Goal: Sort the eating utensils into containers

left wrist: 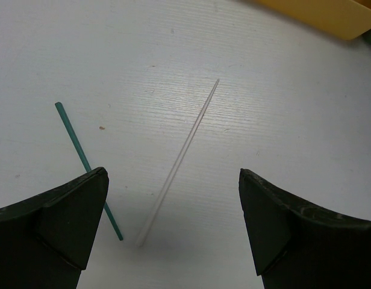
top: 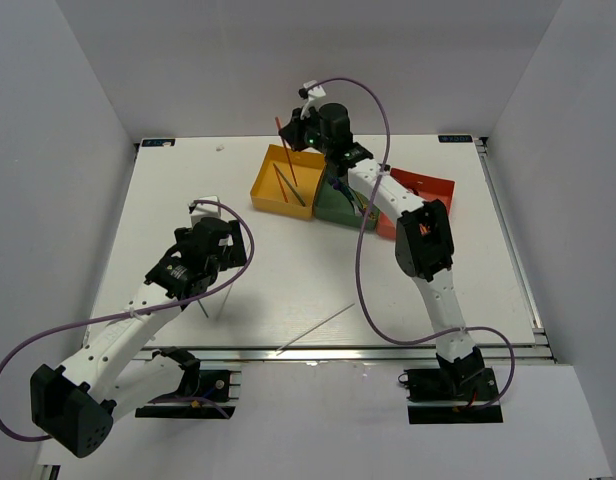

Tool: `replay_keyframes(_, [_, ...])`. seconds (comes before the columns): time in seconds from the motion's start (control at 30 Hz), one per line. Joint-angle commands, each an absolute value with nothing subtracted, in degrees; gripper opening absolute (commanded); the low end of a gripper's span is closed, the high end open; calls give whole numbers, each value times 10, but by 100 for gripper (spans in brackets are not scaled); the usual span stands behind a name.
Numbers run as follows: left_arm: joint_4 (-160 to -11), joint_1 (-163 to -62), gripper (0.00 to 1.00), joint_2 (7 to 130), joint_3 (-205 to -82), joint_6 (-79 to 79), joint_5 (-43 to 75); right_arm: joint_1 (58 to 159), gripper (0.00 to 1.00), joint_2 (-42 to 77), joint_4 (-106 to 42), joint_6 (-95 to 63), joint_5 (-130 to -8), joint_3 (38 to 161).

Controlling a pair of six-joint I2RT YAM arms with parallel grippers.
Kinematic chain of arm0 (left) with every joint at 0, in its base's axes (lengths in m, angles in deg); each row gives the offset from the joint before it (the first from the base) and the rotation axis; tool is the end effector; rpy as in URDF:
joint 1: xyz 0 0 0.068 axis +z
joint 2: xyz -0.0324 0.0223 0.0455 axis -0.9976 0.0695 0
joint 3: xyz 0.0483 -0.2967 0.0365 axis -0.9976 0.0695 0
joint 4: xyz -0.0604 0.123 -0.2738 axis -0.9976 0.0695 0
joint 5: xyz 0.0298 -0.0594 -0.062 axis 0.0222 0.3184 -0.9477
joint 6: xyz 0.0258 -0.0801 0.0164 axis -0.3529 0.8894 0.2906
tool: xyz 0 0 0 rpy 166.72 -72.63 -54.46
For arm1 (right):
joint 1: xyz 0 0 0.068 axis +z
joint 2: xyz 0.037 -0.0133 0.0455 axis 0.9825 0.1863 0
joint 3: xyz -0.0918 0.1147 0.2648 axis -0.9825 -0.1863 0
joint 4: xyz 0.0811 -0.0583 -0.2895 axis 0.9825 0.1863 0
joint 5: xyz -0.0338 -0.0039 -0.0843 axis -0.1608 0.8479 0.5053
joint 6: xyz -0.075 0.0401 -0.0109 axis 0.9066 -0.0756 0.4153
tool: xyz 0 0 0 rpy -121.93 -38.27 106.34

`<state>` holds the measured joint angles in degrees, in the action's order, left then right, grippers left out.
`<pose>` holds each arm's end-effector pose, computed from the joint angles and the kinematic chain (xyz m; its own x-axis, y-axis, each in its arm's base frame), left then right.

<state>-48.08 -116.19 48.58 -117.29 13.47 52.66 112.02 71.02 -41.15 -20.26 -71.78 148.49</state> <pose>0.2359 -0.0958 0.2694 -0.6132 -0.0826 -0.7856 -0.1243 0.9922 -0.0073 0.5599 0.3766 0.3257 -0.1569 0.1239 -0.9798 -0.6680 0.7174 0.1977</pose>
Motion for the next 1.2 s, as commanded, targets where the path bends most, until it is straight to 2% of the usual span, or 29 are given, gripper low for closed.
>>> replay_keyframes(0.0, [-486, -1164, 98, 473, -1170, 134, 534, 1122, 0, 724, -463, -195, -680, 1511])
replay_keyframes(0.1, [-486, -1164, 98, 472, -1170, 134, 536, 1123, 0, 718, -475, -182, -678, 1478])
replay_keyframes(0.13, [-485, -1164, 98, 473, -1171, 134, 537, 1124, 3, 713, -481, -180, -680, 1464])
replay_keyframes(0.17, [-485, -1164, 98, 474, -1171, 135, 537, 1123, 11, 709, -487, -180, -677, 1437])
replay_keyframes(0.2, [-484, -1164, 98, 474, -1171, 135, 539, 1124, 29, 698, -499, -179, -671, 1427])
replay_keyframes(0.27, [-483, -1164, 98, 475, -1171, 136, 541, 1124, 47, 689, -492, -174, -659, 1424])
replay_keyframes(0.4, [-484, -1164, 98, 477, -1172, 137, 542, 1125, 68, 648, -447, -166, -642, 1447])
replay_keyframes(0.53, [-501, -1164, 98, 482, -1169, 122, 485, 1130, 89, 559, -358, -158, -530, 1422])
replay_keyframes(0.63, [-520, -1174, 98, 487, -1170, 127, 414, 1128, 89, 444, -309, -167, -427, 1330])
replay_keyframes(0.7, [-512, -1221, 98, 522, -1185, 141, 362, 1120, 89, 350, -255, -171, -388, 1271])
replay_keyframes(0.87, [-466, -1482, 98, 669, -1277, 176, 487, 1073, 89, 149, -137, -169, -507, 1057])
replay_keyframes(1.07, [-529, -1556, 98, 794, -1284, 123, 419, 1065, 89, -12, -117, -151, -538, 855])
replay_keyframes(1.17, [-572, -1567, 97, 842, -1293, 87, 393, 1064, 89, -77, -103, -149, -543, 819])
